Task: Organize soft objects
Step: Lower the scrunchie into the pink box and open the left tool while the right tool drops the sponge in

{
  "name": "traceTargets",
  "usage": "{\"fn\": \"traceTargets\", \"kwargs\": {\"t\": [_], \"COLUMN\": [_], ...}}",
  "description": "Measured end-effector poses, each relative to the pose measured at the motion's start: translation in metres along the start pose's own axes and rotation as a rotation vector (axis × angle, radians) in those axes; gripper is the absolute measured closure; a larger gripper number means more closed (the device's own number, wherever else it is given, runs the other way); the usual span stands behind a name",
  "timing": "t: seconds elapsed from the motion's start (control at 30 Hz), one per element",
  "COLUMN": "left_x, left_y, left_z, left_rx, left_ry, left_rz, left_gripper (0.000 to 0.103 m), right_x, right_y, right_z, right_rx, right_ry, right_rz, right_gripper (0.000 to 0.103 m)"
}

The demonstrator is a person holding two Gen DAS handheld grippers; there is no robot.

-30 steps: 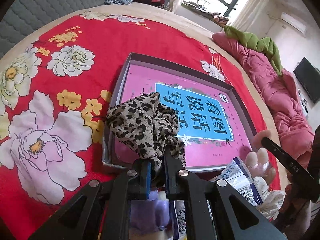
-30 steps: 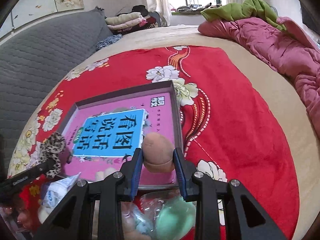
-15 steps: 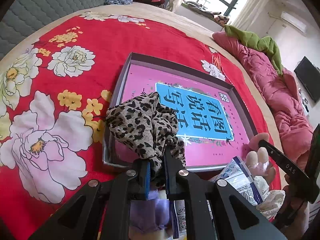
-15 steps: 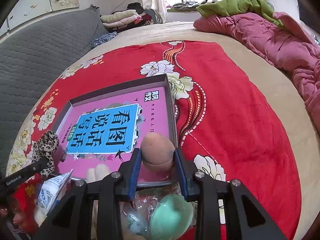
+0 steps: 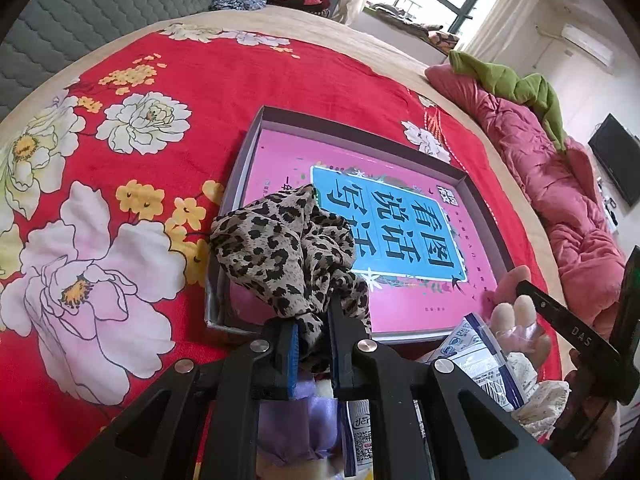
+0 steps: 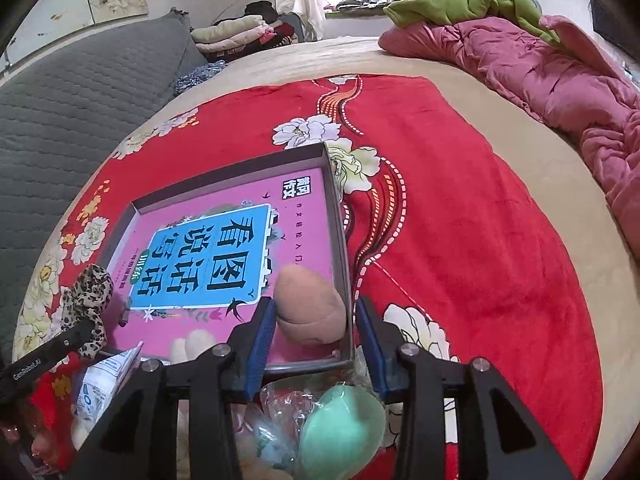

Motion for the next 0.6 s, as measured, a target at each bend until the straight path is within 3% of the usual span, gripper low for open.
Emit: {"fn": "traceTargets", "kwargs": {"t": [0.2,0.4,0.6], "left_x": [0.001,0.000,-0.001], "left_y": [0.004,0.011,0.017], "left_z": [0.000,0.000,0.001], "left_rx": [0.008,0.020,0.030], "left_ry": [-0.001,-0.007,-0.014], "left_rz": [-0.009,-0.018,-0.028], "left_gripper": [0.082,0.059,0.053], "right_x": [0.000,0.000,0.004], "right_y": [0.010,0.017,0.024], "right_z": [-0.001,0.000,0.003], "right_rx": [0.025,0.028,0.033], "right_ry": [0.004,0.000,-0.010], "right_rz": [-0.018,-0.022,-0.024], "right_gripper": [0.060,0.059,0.059]}}
Point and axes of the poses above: each gripper's, at about its wrist camera, not at the fingertips, and y roughly against the way its jaws point, x to its right, z to its underside, the point moved 4 cm from there along -y, roughly the way its jaws point, and after that the axes turned 4 degrees about z, right-handed, at the moved point
